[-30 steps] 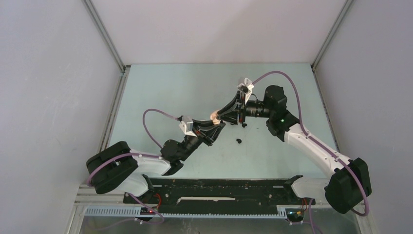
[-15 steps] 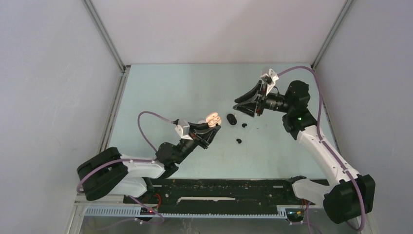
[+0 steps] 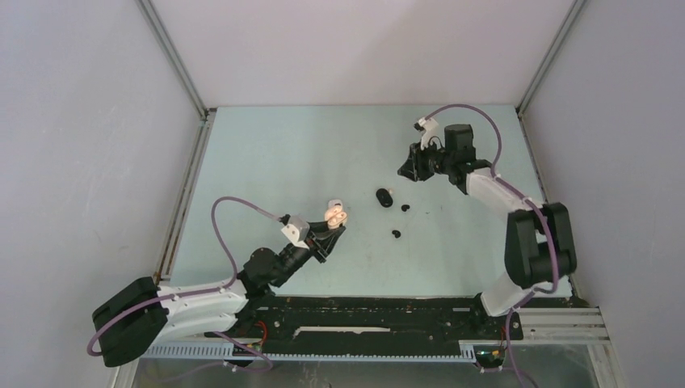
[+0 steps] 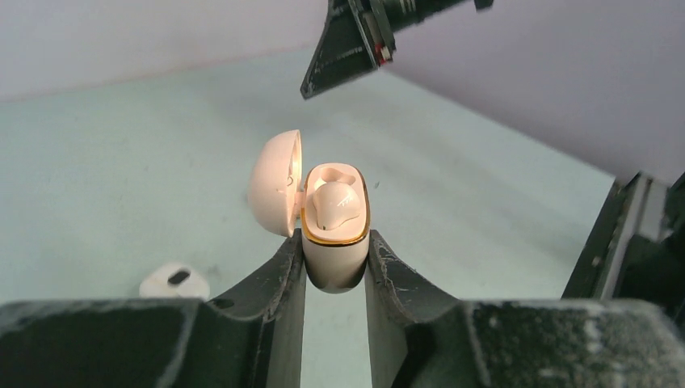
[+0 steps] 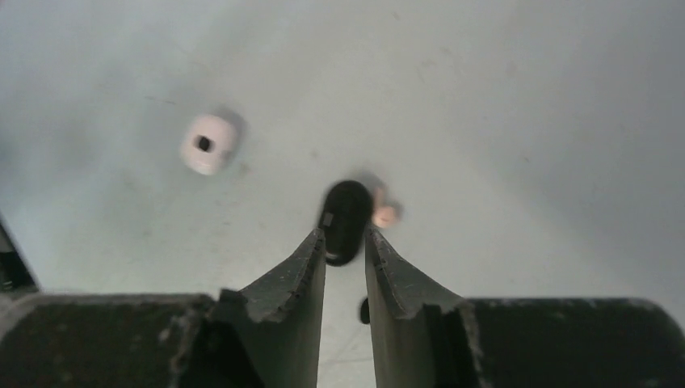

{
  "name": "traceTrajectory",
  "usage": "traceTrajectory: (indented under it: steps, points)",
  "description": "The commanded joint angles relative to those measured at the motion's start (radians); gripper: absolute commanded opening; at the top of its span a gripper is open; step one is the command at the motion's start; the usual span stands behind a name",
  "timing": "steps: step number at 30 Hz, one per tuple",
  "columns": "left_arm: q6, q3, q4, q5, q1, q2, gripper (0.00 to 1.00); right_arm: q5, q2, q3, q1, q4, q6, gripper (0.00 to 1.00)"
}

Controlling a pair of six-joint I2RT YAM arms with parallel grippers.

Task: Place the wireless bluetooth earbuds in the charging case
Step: Pick up the right earbud from the center of the board.

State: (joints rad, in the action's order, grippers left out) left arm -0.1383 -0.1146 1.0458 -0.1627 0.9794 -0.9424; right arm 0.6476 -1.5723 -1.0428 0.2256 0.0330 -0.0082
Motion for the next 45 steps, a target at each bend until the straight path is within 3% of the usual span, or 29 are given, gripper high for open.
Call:
traceTrajectory:
  steps: [1,5,9,11,16,23,31,45]
  points:
    - [0.041,0.053,0.015,-0.010,0.000,0.029,0.00,-0.128,-0.125,-0.119,-0.008,0.136,-0.086,0.26]
    - [0.041,0.074,0.025,0.009,0.000,0.031,0.00,-0.182,-0.255,-0.214,0.005,0.215,-0.057,0.24]
    - [0.027,0.081,0.037,0.020,0.001,0.030,0.00,-0.307,-0.366,-0.359,0.068,0.339,-0.083,0.41]
    - [0.020,0.080,0.034,0.029,0.000,0.033,0.00,-0.393,-0.404,-0.412,0.105,0.372,-0.093,0.44]
    - [0.015,0.070,0.002,0.043,0.001,0.047,0.00,-0.573,-0.485,-0.517,0.178,0.434,-0.112,0.42]
    - [0.013,0.064,-0.004,0.037,0.001,0.054,0.00,-0.694,-0.541,-0.566,0.216,0.486,-0.143,0.39]
    - [0.016,0.062,-0.002,0.038,0.000,0.044,0.00,-0.675,-0.545,-0.576,0.256,0.578,-0.169,0.42]
    - [0.007,0.062,-0.041,0.038,0.001,0.085,0.00,-0.683,-0.511,-0.521,0.283,0.584,-0.192,0.44]
